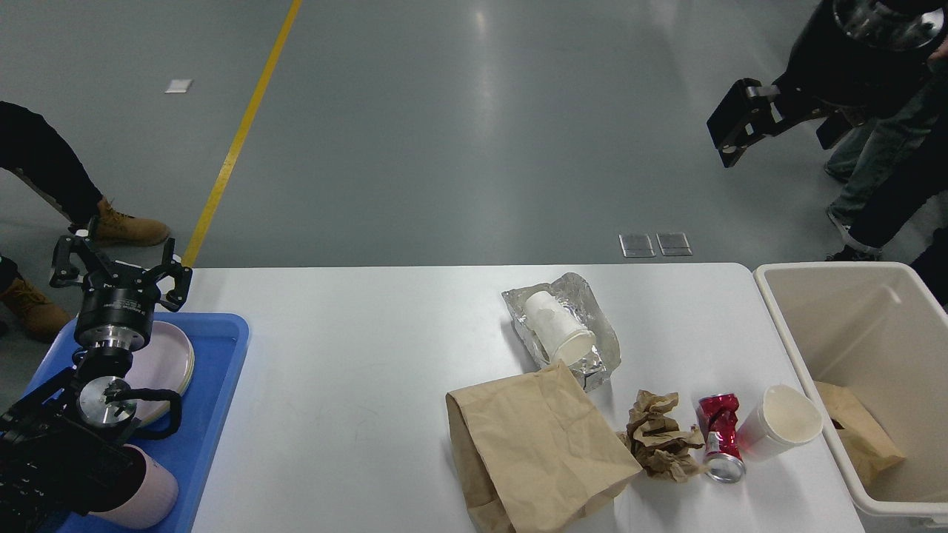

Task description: Tidy desktop

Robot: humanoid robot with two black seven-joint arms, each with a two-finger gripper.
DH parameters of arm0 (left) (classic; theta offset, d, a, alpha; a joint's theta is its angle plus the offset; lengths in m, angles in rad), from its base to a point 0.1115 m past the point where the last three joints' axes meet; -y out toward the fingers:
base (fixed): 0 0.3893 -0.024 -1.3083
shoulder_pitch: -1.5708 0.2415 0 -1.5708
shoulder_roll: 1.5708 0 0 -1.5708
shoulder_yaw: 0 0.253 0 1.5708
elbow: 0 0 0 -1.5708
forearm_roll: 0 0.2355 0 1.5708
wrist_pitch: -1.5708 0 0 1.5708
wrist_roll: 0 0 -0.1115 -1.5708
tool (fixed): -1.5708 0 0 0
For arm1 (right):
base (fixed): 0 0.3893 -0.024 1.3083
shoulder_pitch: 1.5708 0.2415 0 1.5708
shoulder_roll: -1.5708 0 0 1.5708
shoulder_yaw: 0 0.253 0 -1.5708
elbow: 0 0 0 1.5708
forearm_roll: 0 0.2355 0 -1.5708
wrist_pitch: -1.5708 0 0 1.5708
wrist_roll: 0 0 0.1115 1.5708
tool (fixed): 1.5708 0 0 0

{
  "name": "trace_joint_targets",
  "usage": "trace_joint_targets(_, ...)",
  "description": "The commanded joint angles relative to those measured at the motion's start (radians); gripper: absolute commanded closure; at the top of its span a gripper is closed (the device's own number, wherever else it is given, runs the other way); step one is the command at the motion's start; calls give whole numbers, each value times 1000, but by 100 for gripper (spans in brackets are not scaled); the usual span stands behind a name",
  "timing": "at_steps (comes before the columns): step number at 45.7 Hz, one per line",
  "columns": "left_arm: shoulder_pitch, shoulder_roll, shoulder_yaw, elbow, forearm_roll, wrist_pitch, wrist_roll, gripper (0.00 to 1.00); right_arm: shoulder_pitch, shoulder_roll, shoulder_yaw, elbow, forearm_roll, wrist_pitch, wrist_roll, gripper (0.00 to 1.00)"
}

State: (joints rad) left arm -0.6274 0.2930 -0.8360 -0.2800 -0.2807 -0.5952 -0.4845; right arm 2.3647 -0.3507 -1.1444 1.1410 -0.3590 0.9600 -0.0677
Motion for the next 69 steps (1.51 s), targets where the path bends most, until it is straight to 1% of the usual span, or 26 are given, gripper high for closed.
trace_joint_targets(1, 0, 0, 0, 1, 0, 0, 0, 4, -8, -22, -23, 80, 0, 0, -1, 0)
trace_joint_targets(4, 0, 0, 0, 1, 0, 0, 0, 4, -8, -24, -47, 175, 0, 0, 0, 0)
trace_joint_targets(5, 0, 0, 0, 1, 0, 0, 0, 4, -10, -24, -55, 209, 0, -36, -1, 0)
trace_joint_targets(9, 0, 0, 0, -1, 0, 0, 0, 4, -19, -21, -86, 351, 0, -300, -1, 0)
trace_joint_targets(11, 0, 0, 0, -1, 0, 0, 0, 4, -28, -17, -92, 408, 0, -400, -3, 0)
trace_joint_targets(13, 0, 0, 0, 1, 0, 0, 0, 4, -36, -17, -93, 454, -1, -472, -4, 0)
trace_joint_targets(16, 0, 0, 0, 1, 0, 0, 1, 4, -42, -17, -95, 494, -1, -514, -4, 2)
trace_joint_targets(22, 0, 0, 0, 1, 0, 0, 0, 4, -77, -21, -77, 519, 2, -498, -3, 0)
trace_joint_targets(28, 0, 0, 0, 1, 0, 0, 0, 4, -97, -14, -23, 526, 3, -426, 0, 0)
trace_joint_targets(39, 0, 0, 0, 1, 0, 0, 0, 4, -278, 15, 170, 519, 5, -406, 0, 0)
trace_joint_targets(48, 0, 0, 0, -1, 0, 0, 0, 4, -427, 9, 295, 488, 42, -397, -1, 0)
trace_joint_targets(53, 0, 0, 0, 1, 0, 0, 0, 4, -492, 10, 314, 439, 48, -409, -3, 0)
trace_joint_targets(59, 2, 0, 0, -1, 0, 0, 0, 4, -574, 19, 328, 338, 80, -414, -1, 0)
trace_joint_targets(69, 0, 0, 0, -1, 0, 0, 0, 4, -673, 107, 330, 229, 68, -417, -1, 0)
